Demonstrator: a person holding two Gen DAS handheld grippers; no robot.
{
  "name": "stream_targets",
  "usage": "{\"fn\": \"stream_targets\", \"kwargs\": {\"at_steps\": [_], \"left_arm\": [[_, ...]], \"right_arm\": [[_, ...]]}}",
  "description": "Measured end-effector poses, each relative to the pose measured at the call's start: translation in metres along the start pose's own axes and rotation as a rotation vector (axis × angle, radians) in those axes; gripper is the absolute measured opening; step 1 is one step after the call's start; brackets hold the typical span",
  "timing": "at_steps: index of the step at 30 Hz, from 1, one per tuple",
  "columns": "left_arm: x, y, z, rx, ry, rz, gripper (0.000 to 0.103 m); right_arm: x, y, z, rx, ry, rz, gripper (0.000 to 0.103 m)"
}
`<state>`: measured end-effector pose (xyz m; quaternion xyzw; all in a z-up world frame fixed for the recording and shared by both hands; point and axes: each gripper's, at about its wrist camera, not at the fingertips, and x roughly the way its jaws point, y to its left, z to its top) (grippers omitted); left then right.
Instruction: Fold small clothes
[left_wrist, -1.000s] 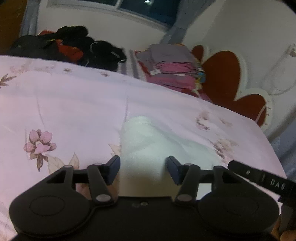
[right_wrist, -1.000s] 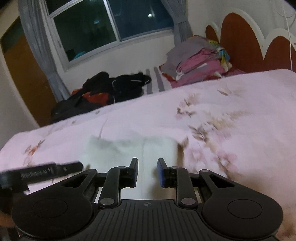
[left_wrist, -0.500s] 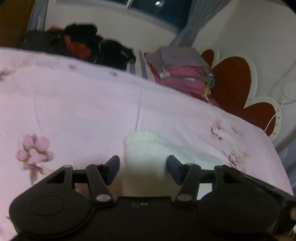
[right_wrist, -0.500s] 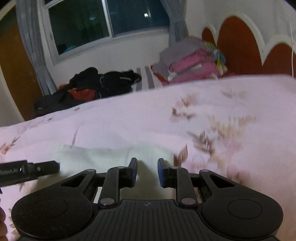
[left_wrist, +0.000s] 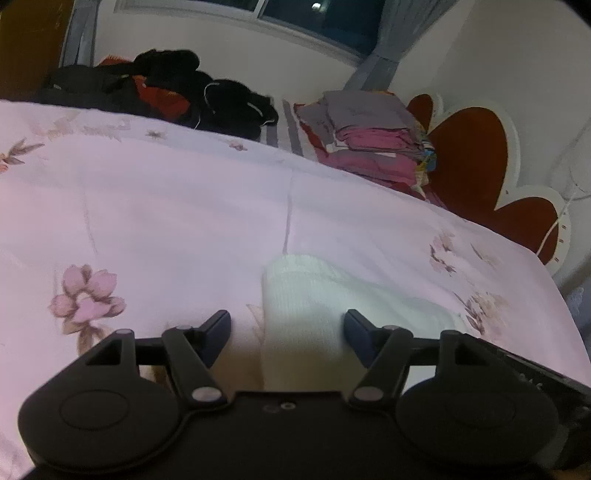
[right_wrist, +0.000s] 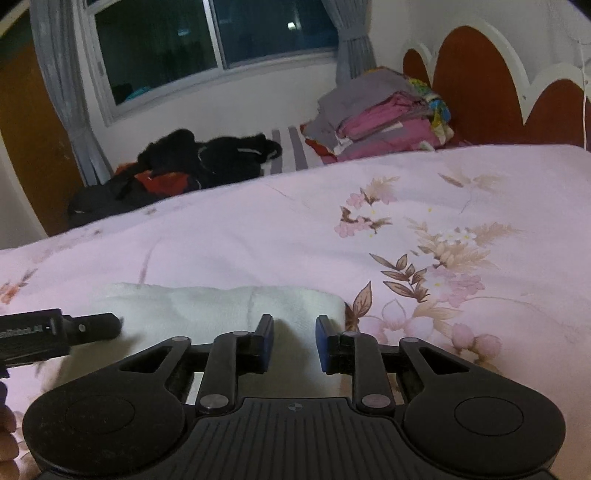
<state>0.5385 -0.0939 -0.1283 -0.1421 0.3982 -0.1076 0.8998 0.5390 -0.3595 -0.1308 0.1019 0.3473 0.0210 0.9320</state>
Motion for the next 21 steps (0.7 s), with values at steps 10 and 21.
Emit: {"fn": "stream_targets", "kwargs": {"at_steps": [10, 21], "left_arm": [[-0.038, 0.002, -0.04, 0.028, 0.027, -0.034, 0.068], [-0.041, 0.001, -0.055, 0.059, 0.062, -0.033, 0.067]], "right_arm": [[-0.049, 0.014, -0.037, -0.062, -0.004, 0.01, 0.024], [-0.053, 0.013, -0.055, -0.084, 0.047, -0.029, 0.024]]}}
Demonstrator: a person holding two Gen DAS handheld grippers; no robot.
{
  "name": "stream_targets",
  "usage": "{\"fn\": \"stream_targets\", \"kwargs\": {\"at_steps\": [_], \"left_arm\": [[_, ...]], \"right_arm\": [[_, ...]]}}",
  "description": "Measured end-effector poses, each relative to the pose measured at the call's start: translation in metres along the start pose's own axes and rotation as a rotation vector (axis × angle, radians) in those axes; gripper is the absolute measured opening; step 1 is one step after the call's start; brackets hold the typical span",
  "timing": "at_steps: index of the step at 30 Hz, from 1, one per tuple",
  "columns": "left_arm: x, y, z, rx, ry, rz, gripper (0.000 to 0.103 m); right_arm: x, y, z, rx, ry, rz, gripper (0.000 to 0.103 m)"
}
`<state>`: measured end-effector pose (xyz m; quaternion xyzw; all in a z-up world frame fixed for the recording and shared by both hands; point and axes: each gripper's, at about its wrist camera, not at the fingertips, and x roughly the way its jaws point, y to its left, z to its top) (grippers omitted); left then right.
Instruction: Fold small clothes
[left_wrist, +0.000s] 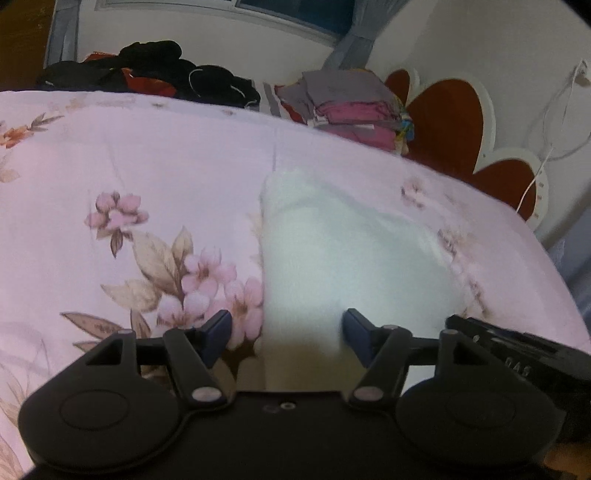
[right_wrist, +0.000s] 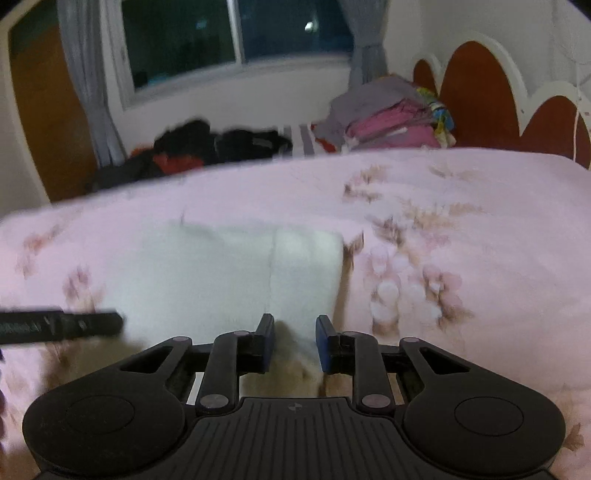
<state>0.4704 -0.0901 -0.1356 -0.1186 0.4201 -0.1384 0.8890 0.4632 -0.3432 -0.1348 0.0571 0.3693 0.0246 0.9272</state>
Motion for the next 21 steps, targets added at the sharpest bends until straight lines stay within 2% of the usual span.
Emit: {"fn": "stream_targets", "kwargs": {"at_steps": [3, 8, 10, 15, 21], "left_arm": [[-0.006, -0.003, 0.001, -0.006, 0.005, -0.006, 0.064], [-0.012, -0.007, -0.008, 0.028, 0.029, -0.008, 0.064], [-0.009, -0.006, -0.015, 0.017, 0.051, -0.006, 0.066], [-0.01, -0.011, -0.022, 0.042, 0.049, 0.015, 0.066], [-0.014, -0.018, -0.023, 0.085, 0.052, 0.031, 0.066]], "right_arm": [[-0.008, -0.006, 0.004, 0.06, -0.005, 0.015, 0.024], [-0.031, -0.001, -0.003, 0.034, -0.016, 0.034, 0.024], [-0.039, 0.002, -0.014, 0.027, -0.003, 0.041, 0.024], [-0.038, 0.002, -0.044, 0.015, 0.067, 0.03, 0.024], [-0.049, 0.002, -0.046, 0.039, 0.076, 0.032, 0.025]]}}
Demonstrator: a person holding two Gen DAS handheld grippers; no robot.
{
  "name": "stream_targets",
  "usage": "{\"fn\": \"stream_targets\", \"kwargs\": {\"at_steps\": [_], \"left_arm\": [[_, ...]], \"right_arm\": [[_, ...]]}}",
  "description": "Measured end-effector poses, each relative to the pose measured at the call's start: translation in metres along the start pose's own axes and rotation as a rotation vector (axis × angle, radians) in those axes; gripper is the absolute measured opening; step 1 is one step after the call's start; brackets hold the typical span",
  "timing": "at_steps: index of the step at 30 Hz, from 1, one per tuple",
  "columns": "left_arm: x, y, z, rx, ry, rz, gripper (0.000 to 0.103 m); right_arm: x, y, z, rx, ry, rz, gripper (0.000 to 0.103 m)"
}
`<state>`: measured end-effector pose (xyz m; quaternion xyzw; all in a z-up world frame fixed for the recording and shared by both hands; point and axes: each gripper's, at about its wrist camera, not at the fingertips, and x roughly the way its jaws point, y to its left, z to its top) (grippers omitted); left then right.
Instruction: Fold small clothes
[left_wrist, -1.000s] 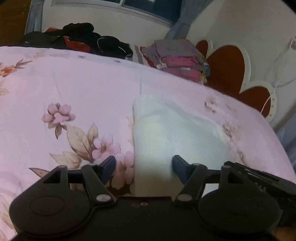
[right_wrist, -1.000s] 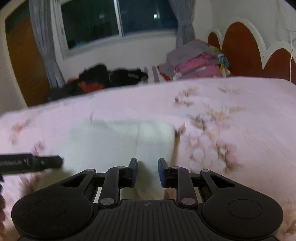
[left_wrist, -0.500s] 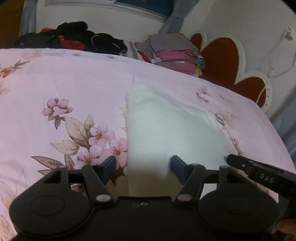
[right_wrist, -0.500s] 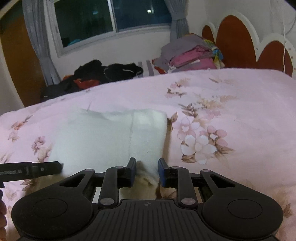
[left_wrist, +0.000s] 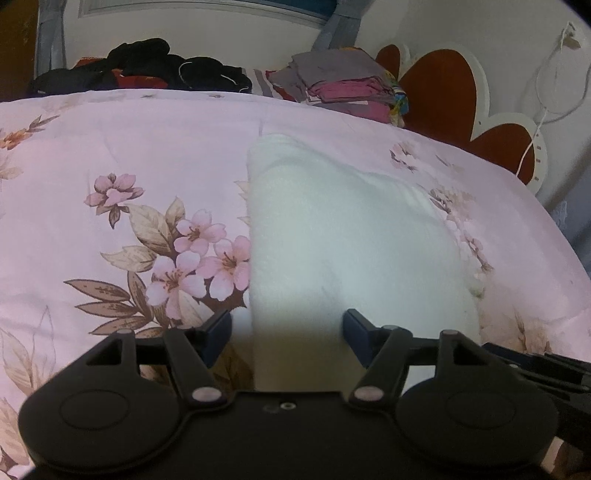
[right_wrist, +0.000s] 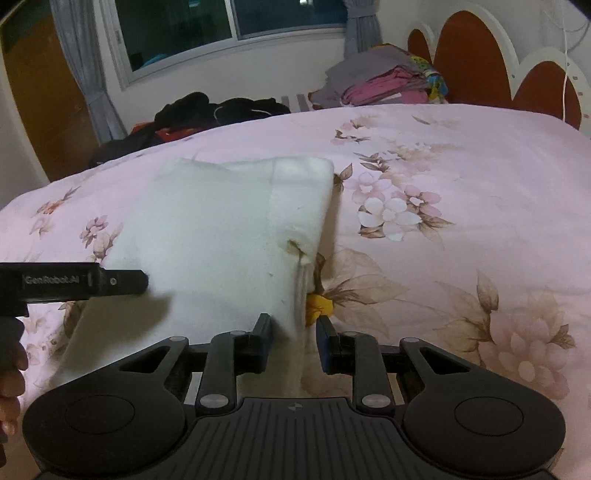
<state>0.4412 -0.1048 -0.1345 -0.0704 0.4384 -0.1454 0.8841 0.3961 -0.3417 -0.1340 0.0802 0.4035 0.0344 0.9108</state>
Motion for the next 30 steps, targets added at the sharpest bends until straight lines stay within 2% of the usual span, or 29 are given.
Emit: {"fn": "stream_targets", "kwargs": {"at_steps": [7, 8, 9, 10, 12, 20, 25, 30], "left_arm": [[-0.004, -0.002, 0.004, 0.012, 0.008, 0.001, 0.068], [-0.005, -0.003, 0.005, 0.013, 0.007, -0.002, 0.069], [-0.006, -0.003, 0.007, 0.013, 0.006, -0.004, 0.07], [-0.006, -0.003, 0.008, 0.014, 0.003, -0.004, 0.07], [-0.008, -0.005, 0.011, 0.016, -0.004, -0.007, 0.07], [-0.007, 0.004, 0.026, -0.024, -0.026, -0.016, 0.076], [0.002, 0.013, 0.035, -0.067, -0.018, -0.033, 0.076], [0.015, 0.01, 0.041, -0.051, -0.005, -0.072, 0.075]], "right_arm": [[-0.009, -0.006, 0.001, 0.02, 0.015, 0.01, 0.027], [-0.011, -0.007, 0.002, 0.022, 0.012, 0.007, 0.034], [-0.012, -0.008, 0.004, 0.024, 0.006, 0.003, 0.057], [-0.015, -0.008, 0.006, 0.024, -0.011, 0.0, 0.075], [-0.02, -0.007, 0.01, 0.004, -0.042, -0.003, 0.075], [-0.009, -0.011, 0.034, 0.004, -0.061, 0.021, 0.075], [0.009, -0.022, 0.052, 0.066, -0.056, 0.067, 0.075], [0.04, -0.035, 0.069, 0.162, -0.014, 0.153, 0.075]]}}
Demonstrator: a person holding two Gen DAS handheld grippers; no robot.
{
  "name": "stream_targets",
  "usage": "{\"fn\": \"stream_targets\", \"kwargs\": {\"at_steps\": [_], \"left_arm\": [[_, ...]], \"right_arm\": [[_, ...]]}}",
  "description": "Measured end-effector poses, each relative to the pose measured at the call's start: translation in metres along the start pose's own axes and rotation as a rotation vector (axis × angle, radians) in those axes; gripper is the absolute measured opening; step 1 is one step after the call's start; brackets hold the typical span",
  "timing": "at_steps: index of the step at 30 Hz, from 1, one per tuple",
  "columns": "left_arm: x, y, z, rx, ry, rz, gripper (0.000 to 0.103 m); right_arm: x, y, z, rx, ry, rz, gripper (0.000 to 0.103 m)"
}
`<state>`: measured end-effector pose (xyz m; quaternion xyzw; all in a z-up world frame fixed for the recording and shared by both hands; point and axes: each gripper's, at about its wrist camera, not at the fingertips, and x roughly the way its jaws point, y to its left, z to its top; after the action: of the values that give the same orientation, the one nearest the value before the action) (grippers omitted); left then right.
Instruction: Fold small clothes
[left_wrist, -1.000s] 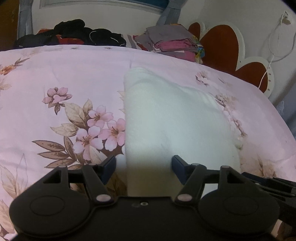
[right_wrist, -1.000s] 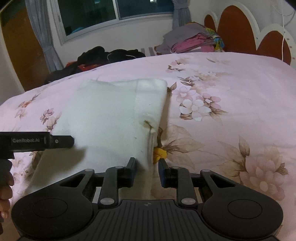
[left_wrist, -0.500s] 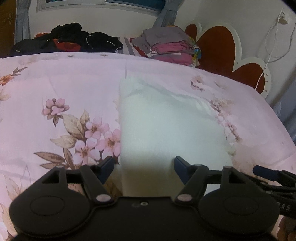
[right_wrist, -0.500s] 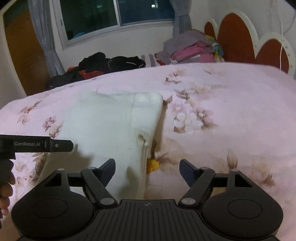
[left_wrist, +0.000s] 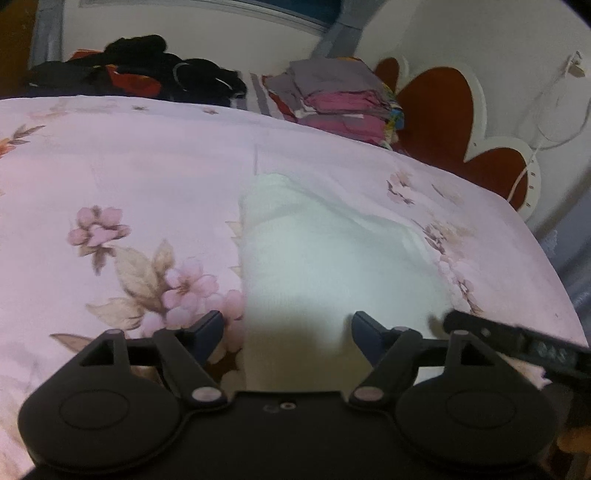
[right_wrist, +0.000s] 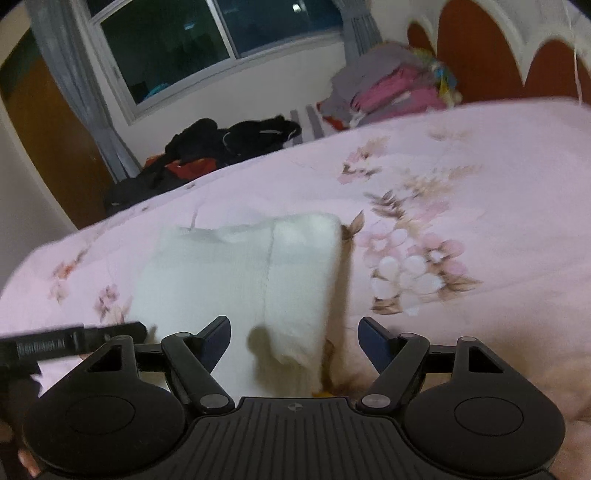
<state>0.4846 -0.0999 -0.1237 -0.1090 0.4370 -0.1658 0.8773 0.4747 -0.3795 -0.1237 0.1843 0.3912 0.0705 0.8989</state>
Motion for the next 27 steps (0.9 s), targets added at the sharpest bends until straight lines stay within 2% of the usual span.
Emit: {"fn": "stream_targets", "kwargs": {"at_steps": [5, 9, 14, 17, 19, 23, 27], "left_arm": [[0.018, -0.001, -0.001, -0.008, 0.036, -0.036, 0.075], [0.027, 0.0, -0.003, -0.034, 0.046, -0.059, 0.079], [0.03, -0.006, -0.002, 0.002, 0.037, -0.05, 0.079], [0.031, -0.009, -0.002, 0.007, 0.036, -0.048, 0.074], [0.03, -0.011, -0.001, 0.008, 0.034, -0.045, 0.066], [0.026, -0.017, 0.0, 0.025, 0.021, -0.032, 0.057], [0.025, -0.021, 0.0, 0.032, 0.013, -0.032, 0.046]], "right_arm": [[0.024, -0.009, 0.005, 0.037, 0.035, 0.021, 0.075], [0.035, -0.016, 0.002, 0.065, 0.046, 0.056, 0.075], [0.042, -0.013, 0.003, 0.044, 0.033, 0.084, 0.075], [0.044, -0.008, 0.003, 0.017, 0.032, 0.082, 0.075], [0.043, -0.006, 0.003, 0.008, 0.036, 0.098, 0.062], [0.04, -0.011, 0.004, 0.007, 0.043, 0.116, 0.053], [0.035, -0.01, 0.004, 0.007, 0.041, 0.118, 0.041]]}}
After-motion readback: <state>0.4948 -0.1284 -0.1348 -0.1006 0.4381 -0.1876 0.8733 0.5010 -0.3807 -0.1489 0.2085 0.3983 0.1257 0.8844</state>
